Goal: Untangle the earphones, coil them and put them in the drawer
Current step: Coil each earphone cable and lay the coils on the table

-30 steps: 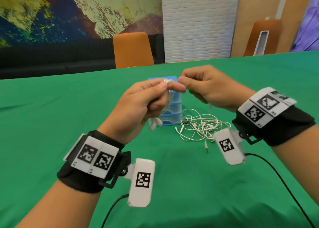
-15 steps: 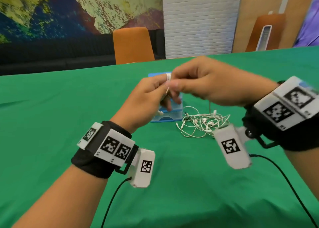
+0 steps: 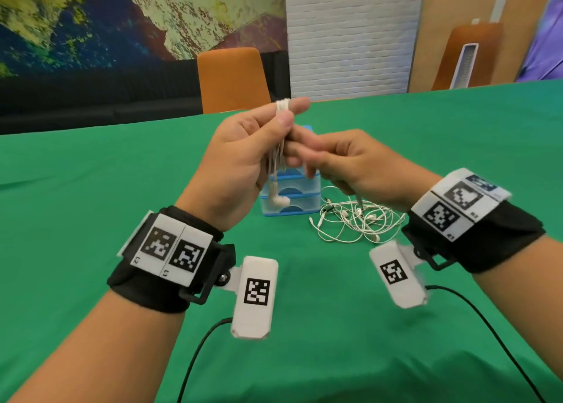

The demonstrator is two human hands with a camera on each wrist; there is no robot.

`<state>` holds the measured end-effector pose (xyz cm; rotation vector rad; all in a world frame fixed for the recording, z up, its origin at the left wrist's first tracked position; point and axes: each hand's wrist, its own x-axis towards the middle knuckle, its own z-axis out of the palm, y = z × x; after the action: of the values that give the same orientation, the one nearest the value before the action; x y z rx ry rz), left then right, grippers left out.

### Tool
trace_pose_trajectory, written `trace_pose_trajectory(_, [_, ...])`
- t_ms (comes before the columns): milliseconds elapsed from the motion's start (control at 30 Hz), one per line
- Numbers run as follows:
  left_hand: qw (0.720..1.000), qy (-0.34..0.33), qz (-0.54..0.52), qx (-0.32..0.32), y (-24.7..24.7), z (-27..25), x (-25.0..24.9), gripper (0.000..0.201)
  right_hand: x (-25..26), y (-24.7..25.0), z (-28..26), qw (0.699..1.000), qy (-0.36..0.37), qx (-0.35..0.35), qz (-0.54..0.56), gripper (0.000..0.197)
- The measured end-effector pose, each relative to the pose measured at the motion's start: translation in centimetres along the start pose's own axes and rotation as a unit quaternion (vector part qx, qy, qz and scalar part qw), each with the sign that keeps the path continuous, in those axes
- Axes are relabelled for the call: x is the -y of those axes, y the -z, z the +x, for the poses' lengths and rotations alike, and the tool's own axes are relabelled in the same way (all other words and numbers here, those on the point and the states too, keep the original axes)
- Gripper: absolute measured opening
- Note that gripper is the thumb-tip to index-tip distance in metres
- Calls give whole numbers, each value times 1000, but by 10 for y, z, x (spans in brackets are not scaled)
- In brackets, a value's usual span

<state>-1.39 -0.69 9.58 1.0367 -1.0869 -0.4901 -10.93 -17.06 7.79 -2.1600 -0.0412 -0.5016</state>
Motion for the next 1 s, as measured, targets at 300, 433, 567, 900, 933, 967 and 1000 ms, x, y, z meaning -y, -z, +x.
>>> trace_pose_trajectory(300, [953,1,299,-50,11,5,28,21,29,-7,-10,976,21,70,-207,22])
trace_pose_trajectory(433, [926,61,373,23,14,-1,35,46,32,2,-11,958,53,74,-273,21])
trace_pose_trajectory(567, [939,104,328,17,11,-2,35,53,17,6,-8,927,91,-5,-364,13])
trace_pose_trajectory(900, [975,172,141,16,15,-4,32,40,-2,-19,2,948,113,-148,-259,15])
trace_pose_trajectory(933, [977,167,130,14,16,-4,32,40,-4,-22,3,958,93,-148,-227,19])
trace_pose_trajectory(967, [979,162,121,11,17,-4,33,40,-4,-24,3,970,70,-137,-188,26])
trace_pose_trajectory(1000, [981,156,115,7,18,-4,34,39,-4,-26,3,983,48,-118,-131,34])
